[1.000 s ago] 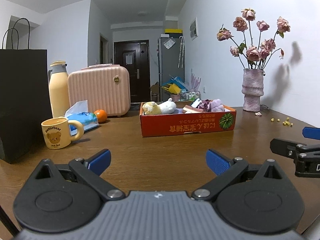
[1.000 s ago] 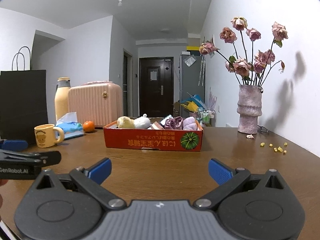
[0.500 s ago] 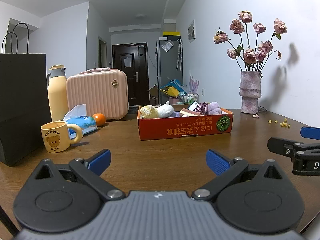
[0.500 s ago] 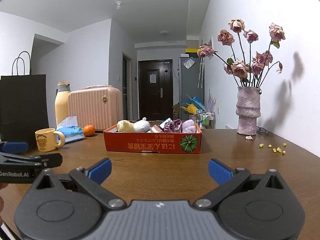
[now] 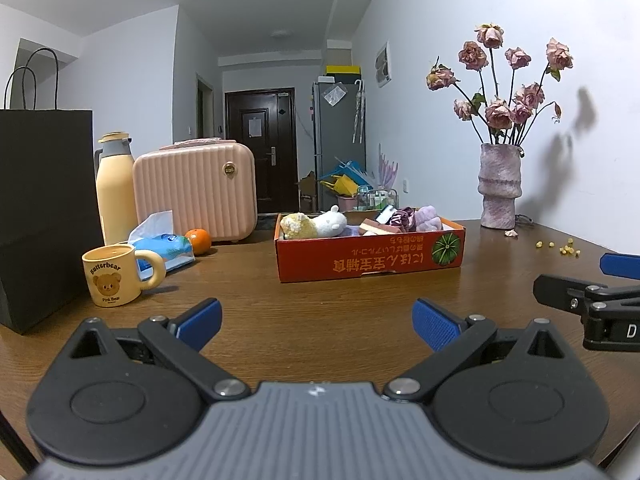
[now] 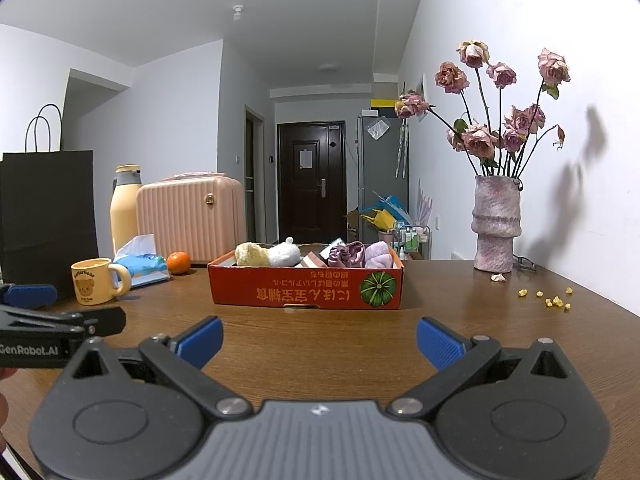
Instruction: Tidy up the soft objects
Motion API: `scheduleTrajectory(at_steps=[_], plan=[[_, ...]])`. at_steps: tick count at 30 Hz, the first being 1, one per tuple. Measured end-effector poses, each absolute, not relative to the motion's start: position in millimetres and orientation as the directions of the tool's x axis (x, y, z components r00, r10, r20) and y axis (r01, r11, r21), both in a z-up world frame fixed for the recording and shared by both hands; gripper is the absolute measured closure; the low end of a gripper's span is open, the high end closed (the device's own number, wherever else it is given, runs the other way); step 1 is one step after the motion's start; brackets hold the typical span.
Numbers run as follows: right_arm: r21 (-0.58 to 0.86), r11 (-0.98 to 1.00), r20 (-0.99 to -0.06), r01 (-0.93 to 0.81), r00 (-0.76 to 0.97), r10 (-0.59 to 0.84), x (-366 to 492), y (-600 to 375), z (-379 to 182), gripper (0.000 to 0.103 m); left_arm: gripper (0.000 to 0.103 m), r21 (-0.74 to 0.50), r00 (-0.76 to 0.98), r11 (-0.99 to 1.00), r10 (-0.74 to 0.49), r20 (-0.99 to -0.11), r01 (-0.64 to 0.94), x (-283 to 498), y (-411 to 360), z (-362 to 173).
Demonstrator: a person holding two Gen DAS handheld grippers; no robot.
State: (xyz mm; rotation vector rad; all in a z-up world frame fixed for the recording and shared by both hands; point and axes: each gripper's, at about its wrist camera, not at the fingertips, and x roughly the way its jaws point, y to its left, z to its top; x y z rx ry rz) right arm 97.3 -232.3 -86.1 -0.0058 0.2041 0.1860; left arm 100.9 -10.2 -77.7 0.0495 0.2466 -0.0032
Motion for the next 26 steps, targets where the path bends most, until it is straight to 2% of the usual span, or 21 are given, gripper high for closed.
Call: scheduleTrajectory(at_steps=[26], plan=[[0.012, 0.983, -0.198, -0.184, 0.963, 0.183, 96.7, -232.7, -85.8, 0.0, 0.0, 0.049, 0.976, 0.999, -0.01, -0.216, 0.022, 94.2, -11.1, -78.8]])
